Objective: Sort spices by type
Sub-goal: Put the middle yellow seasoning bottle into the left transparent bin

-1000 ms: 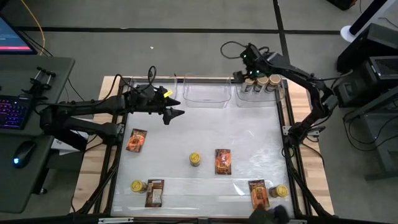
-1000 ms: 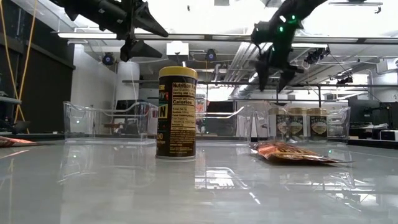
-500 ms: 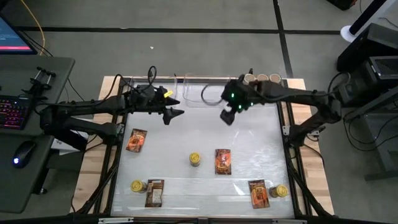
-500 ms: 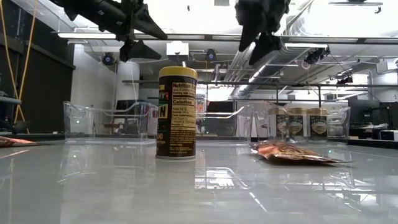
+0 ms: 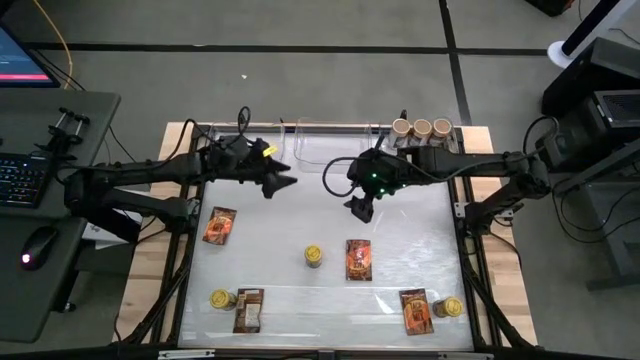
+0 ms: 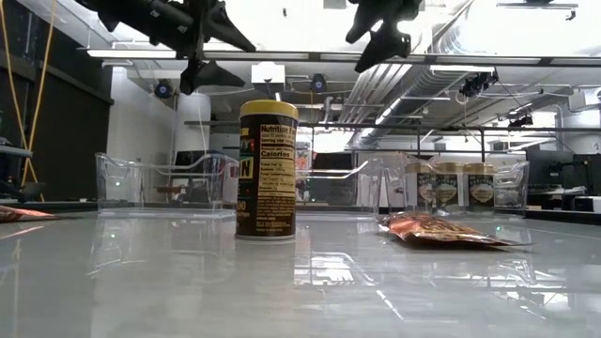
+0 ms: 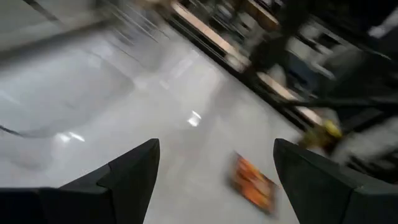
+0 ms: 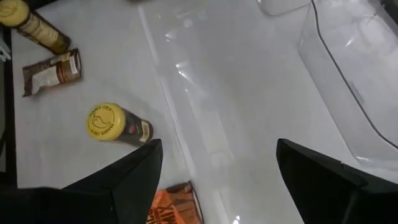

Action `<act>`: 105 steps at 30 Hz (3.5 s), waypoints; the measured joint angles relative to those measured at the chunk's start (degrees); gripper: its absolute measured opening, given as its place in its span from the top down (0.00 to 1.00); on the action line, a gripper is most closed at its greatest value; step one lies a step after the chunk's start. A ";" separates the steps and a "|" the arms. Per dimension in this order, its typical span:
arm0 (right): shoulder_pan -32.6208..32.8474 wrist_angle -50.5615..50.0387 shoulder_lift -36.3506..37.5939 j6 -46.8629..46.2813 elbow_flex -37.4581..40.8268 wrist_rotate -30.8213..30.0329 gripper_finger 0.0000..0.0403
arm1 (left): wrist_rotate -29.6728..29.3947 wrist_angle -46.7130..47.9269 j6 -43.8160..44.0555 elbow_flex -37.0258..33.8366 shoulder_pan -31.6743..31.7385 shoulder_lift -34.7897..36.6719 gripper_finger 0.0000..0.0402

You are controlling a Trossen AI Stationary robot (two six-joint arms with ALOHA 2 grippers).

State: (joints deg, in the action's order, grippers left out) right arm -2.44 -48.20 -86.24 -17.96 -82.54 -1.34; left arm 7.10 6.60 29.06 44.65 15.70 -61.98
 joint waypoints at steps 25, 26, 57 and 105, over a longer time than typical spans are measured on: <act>3.47 -1.95 4.67 -7.38 0.00 0.65 0.24 | -12.70 18.49 -30.01 19.86 -32.44 -28.74 0.25; 4.55 -1.57 5.21 -9.88 0.00 -0.13 0.24 | -13.25 18.31 -30.59 19.86 -32.43 -29.62 0.25; 21.25 0.77 5.66 -28.15 0.00 -18.13 0.24 | -15.71 10.14 -21.62 19.88 -32.58 -40.60 0.52; 1.89 5.06 9.38 -17.97 0.02 -27.33 0.24 | -21.17 30.80 -12.56 9.61 44.51 -20.30 0.53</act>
State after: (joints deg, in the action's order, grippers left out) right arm -0.56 -43.14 -76.86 -35.93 -82.52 -28.67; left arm -14.06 37.40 16.50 54.26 60.20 -82.27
